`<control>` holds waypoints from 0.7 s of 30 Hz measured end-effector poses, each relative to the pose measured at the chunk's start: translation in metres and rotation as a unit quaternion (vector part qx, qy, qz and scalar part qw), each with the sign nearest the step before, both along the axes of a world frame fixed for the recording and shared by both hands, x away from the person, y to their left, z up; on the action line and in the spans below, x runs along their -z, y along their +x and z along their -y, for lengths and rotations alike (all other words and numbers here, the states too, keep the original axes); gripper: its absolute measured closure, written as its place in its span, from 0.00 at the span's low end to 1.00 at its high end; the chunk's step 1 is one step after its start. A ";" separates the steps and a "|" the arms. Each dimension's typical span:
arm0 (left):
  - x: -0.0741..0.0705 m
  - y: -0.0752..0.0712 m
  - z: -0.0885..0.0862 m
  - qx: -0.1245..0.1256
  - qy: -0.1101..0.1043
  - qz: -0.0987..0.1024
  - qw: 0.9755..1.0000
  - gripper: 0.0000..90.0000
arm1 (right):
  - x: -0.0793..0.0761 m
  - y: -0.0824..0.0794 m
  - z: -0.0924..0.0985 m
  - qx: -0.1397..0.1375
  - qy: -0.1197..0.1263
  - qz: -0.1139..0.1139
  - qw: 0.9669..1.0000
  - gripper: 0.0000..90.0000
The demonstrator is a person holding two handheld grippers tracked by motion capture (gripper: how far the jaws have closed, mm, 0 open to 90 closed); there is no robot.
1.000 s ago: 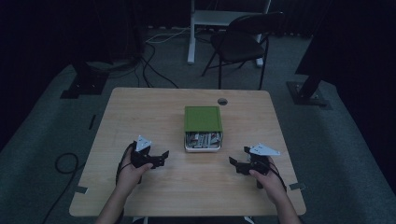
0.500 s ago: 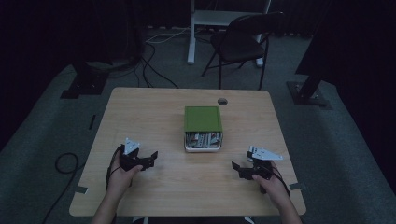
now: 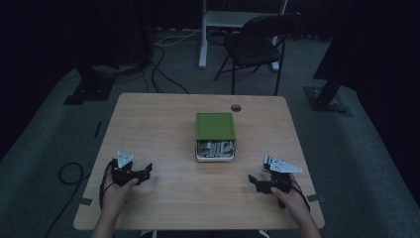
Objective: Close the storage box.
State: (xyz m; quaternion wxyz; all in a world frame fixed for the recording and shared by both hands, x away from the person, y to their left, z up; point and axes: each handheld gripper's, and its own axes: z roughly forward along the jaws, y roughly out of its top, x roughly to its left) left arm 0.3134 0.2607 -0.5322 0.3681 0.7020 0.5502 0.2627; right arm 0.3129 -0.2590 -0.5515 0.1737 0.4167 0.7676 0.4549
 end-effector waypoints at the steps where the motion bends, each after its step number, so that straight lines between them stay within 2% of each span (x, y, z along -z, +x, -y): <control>1: 0.000 -0.001 -0.003 -0.003 0.000 -0.001 1.000 0.11 | 0.000 0.000 0.000 -0.002 -0.004 0.000 1.000 0.15; 12: -0.003 -0.010 -0.031 -0.042 0.021 -0.006 0.999 0.11 | 0.003 -0.001 -0.004 -0.017 -0.025 -0.005 1.000 0.15; 15: -0.003 -0.013 -0.038 -0.058 0.033 -0.015 0.998 0.11 | 0.003 -0.002 -0.006 -0.020 -0.034 -0.006 0.999 0.15; 21: 0.001 -0.013 -0.046 -0.082 0.044 -0.028 0.995 0.11 | 0.003 -0.001 -0.009 -0.023 -0.054 -0.012 0.998 0.15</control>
